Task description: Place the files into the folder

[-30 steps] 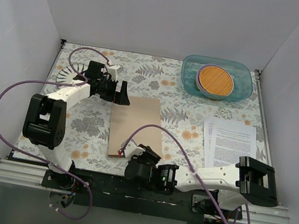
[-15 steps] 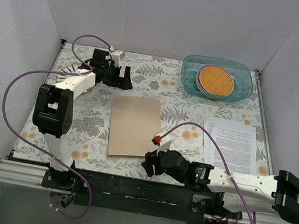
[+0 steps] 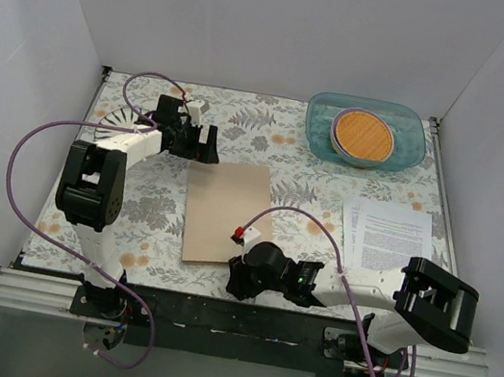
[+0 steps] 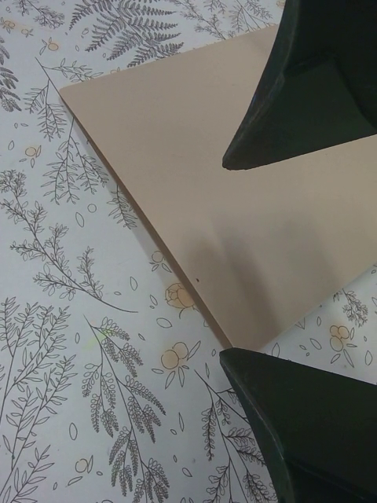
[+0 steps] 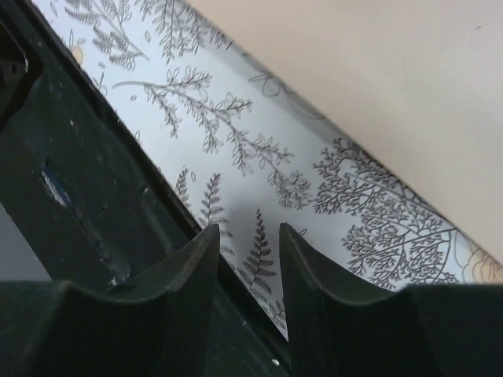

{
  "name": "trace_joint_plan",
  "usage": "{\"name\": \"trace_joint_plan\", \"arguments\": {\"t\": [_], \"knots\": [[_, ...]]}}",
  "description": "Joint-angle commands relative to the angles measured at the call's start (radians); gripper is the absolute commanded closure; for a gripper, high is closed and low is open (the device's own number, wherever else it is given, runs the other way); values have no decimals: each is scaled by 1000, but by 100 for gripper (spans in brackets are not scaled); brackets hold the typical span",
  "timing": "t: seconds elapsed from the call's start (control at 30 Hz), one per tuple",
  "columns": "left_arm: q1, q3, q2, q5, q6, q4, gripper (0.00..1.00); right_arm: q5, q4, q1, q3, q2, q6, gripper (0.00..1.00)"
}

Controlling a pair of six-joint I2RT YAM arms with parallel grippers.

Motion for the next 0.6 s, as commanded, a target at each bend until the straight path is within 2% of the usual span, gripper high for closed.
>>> {"name": "trace_joint_plan", "arguments": {"t": [0.0, 0.2, 0.33, 0.57], "knots": [[-1, -9, 2, -8, 13, 34, 2, 35, 17, -58, 9, 19, 64, 53], [-1, -32, 23, 29, -11, 45, 2, 136, -21, -123, 20, 13, 85, 53], [-5, -55, 22, 55, 1, 46, 2, 149, -34, -176, 9, 4, 93, 53], [-7, -22, 39, 75, 15, 36, 2, 184, -37, -200, -21, -36, 116, 52]]}}
